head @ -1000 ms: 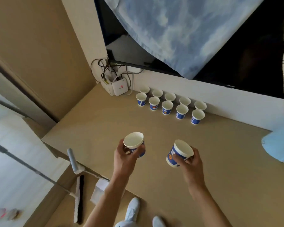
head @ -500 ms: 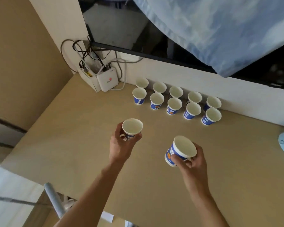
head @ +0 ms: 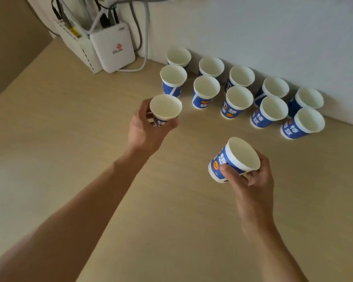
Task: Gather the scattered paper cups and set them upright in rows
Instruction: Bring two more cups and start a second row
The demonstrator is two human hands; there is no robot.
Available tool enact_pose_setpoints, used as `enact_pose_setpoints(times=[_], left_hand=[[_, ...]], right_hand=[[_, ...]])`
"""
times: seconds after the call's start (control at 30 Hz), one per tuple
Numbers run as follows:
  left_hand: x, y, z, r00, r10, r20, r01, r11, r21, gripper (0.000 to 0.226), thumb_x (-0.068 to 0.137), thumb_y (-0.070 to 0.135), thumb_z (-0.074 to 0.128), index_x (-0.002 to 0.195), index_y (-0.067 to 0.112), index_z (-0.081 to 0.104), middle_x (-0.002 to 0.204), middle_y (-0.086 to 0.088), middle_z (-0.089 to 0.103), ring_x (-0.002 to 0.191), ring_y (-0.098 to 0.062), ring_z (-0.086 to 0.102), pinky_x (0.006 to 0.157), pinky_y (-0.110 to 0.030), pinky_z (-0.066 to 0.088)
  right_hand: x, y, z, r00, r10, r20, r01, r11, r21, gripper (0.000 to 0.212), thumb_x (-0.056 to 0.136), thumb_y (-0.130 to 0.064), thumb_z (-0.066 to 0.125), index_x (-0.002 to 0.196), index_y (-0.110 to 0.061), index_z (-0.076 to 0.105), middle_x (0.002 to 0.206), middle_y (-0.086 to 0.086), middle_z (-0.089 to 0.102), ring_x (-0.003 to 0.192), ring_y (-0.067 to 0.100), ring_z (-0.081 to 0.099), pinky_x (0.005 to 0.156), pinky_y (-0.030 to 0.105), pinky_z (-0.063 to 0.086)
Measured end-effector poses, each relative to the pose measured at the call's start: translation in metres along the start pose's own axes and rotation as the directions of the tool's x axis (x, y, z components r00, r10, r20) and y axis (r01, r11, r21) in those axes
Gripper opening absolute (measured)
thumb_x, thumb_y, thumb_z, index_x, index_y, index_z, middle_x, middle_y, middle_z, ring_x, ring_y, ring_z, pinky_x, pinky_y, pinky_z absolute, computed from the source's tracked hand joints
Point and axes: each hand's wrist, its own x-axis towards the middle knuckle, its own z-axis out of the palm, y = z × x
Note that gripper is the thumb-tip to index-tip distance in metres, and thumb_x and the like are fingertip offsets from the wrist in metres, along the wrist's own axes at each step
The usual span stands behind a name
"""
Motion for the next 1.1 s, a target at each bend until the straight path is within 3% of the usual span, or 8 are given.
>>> enact_pose_setpoints(times=[0.17,0.33,0.7,0.8,0.93,1.1], left_hand=[[0.024,-0.016,0.015,0.999,0.049,-0.018,-0.049,0.998,0.027,0.063,0.064,0.025,0.091,0.121,0.02,0.062,0.106,0.01,0.07,0.095,-0.006,0.068,0.083,-0.037,0.06],[0.038,-0.029,0.019,0.997,0.07,-0.019,-0.07,0.997,0.034,0.061,0.064,0.026,0.091,0.118,0.026,0.061,0.102,0.017,0.069,0.092,0.003,0.066,0.081,-0.027,0.059],[0.057,-0.04,0.019,0.993,0.122,0.003,-0.122,0.991,0.054,0.063,0.066,0.027,0.091,0.121,0.022,0.062,0.105,0.014,0.07,0.095,0.0,0.067,0.077,-0.021,0.058],[0.062,-0.04,0.015,0.994,0.113,0.008,-0.113,0.992,0.055,0.063,0.066,0.027,0.092,0.121,0.023,0.061,0.106,0.015,0.069,0.095,0.002,0.066,0.073,-0.014,0.055],[0.065,-0.04,0.01,0.995,0.095,0.028,-0.097,0.994,0.052,0.064,0.066,0.028,0.092,0.121,0.023,0.061,0.107,0.014,0.069,0.096,0.003,0.066,0.075,-0.015,0.055],[0.066,-0.038,0.008,0.993,0.11,0.052,-0.114,0.99,0.079,0.065,0.066,0.026,0.092,0.122,0.022,0.06,0.107,0.015,0.067,0.097,0.004,0.064,0.072,-0.012,0.054]], right_hand=[[0.01,0.017,0.013,0.998,-0.063,0.021,0.062,0.997,0.041,0.06,0.06,-0.037,0.084,0.116,-0.033,0.061,0.112,-0.002,0.072,0.099,0.016,0.071,0.078,0.02,0.056],[0.023,0.03,0.024,0.994,-0.094,0.05,0.091,0.994,0.057,0.062,0.061,-0.034,0.084,0.117,-0.031,0.061,0.115,0.002,0.072,0.103,0.022,0.071,0.083,0.025,0.058],[0.043,0.047,0.034,0.989,-0.095,0.111,0.091,0.995,0.043,0.064,0.059,-0.038,0.086,0.118,-0.03,0.062,0.113,0.001,0.072,0.102,0.019,0.071,0.081,0.023,0.058],[0.045,0.048,0.036,0.989,-0.09,0.119,0.086,0.996,0.034,0.065,0.059,-0.037,0.086,0.118,-0.029,0.062,0.114,0.003,0.072,0.103,0.021,0.071,0.084,0.028,0.058],[0.046,0.048,0.04,0.987,-0.092,0.132,0.088,0.996,0.033,0.061,0.06,-0.037,0.086,0.116,-0.034,0.063,0.115,0.003,0.072,0.105,0.024,0.071,0.088,0.041,0.057],[0.049,0.049,0.042,0.986,-0.096,0.14,0.095,0.995,0.017,0.06,0.061,-0.037,0.086,0.116,-0.035,0.063,0.116,0.003,0.072,0.106,0.024,0.071,0.091,0.044,0.055]])
